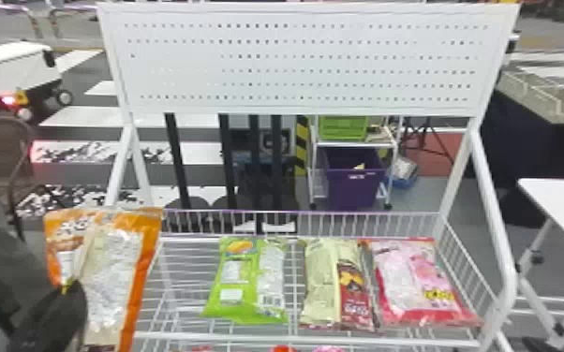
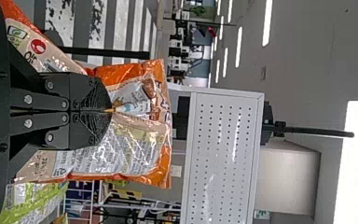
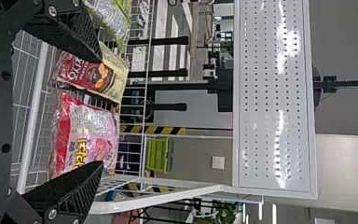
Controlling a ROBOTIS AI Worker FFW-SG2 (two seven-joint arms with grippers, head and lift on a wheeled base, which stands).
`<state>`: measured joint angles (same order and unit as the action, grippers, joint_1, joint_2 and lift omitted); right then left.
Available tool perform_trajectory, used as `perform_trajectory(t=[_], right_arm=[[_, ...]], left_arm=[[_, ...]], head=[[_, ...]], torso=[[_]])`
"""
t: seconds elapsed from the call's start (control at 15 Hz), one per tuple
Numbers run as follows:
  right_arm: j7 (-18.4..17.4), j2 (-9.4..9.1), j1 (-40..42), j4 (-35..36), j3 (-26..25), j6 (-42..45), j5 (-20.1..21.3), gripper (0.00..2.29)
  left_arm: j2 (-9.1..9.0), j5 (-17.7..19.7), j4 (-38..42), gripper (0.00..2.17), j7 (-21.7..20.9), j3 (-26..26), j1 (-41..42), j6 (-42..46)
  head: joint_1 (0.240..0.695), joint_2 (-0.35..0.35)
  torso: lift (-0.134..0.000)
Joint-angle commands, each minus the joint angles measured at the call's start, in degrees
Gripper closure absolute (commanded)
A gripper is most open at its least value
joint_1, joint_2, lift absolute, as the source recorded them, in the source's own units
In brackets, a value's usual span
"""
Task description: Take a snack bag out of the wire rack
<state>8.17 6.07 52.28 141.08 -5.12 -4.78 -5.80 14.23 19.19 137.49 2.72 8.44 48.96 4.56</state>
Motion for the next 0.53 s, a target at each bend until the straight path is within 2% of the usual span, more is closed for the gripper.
perform_trajectory(t=[0.0, 0.47], right_arm=[[0.0, 0.0, -0.25, -0.36, 0.02, 0.07, 0.0, 0.12], [0.0, 0.09, -0.6, -0.8, -0.07, -0.1, -0.26, 0.13]], left_arm=[[-0.07, -0.03, -0.03, 1.87, 0.0, 0.0, 0.0, -0.13], [-0.07, -0.12, -0.03, 1.87, 0.0, -0.18, 0.0, -0.13]], head=[[0.499, 0.0], [0.499, 0.0]], torso=[[0.0], [0.0]])
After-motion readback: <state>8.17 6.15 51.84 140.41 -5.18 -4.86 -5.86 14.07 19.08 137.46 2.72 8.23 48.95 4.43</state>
